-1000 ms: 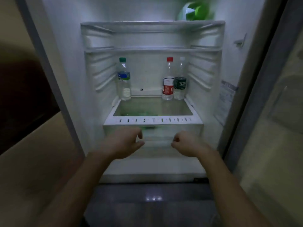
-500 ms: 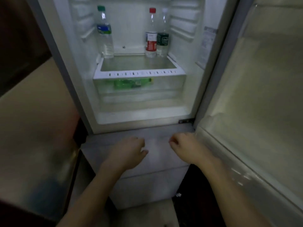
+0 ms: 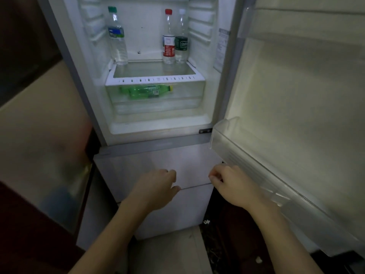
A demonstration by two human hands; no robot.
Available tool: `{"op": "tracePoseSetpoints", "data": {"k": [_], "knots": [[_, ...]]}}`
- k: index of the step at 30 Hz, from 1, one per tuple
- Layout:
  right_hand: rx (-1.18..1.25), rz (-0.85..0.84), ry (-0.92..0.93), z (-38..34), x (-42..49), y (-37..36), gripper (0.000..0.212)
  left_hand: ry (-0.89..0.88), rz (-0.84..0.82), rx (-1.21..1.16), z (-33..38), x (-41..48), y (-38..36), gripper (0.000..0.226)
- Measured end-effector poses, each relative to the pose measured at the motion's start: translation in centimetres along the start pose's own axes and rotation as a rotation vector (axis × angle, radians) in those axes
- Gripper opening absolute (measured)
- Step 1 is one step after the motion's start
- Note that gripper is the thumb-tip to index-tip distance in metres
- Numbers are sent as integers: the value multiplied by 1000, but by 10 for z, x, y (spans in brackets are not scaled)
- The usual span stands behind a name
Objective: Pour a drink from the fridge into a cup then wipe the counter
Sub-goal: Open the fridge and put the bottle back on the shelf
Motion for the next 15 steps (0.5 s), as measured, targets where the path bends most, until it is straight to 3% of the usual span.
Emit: {"op": "tracePoseSetpoints", "data": {"k": [9, 15], "knots": [[133, 92, -12, 66, -131, 50, 16, -71, 56, -61, 139, -42, 0, 37], [351, 161, 60, 94, -215, 83, 16, -72, 91, -94, 224, -74, 3, 33]]}}
Point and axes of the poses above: each hand's wrist, its own x-axis towards the middle knuckle, its own y-axis out of the back of the hand, z = x × y, the point moved 2 cm from there along x, towards the middle knuckle, and after that the axes turned 14 degrees about x, right-handed, at the moved point
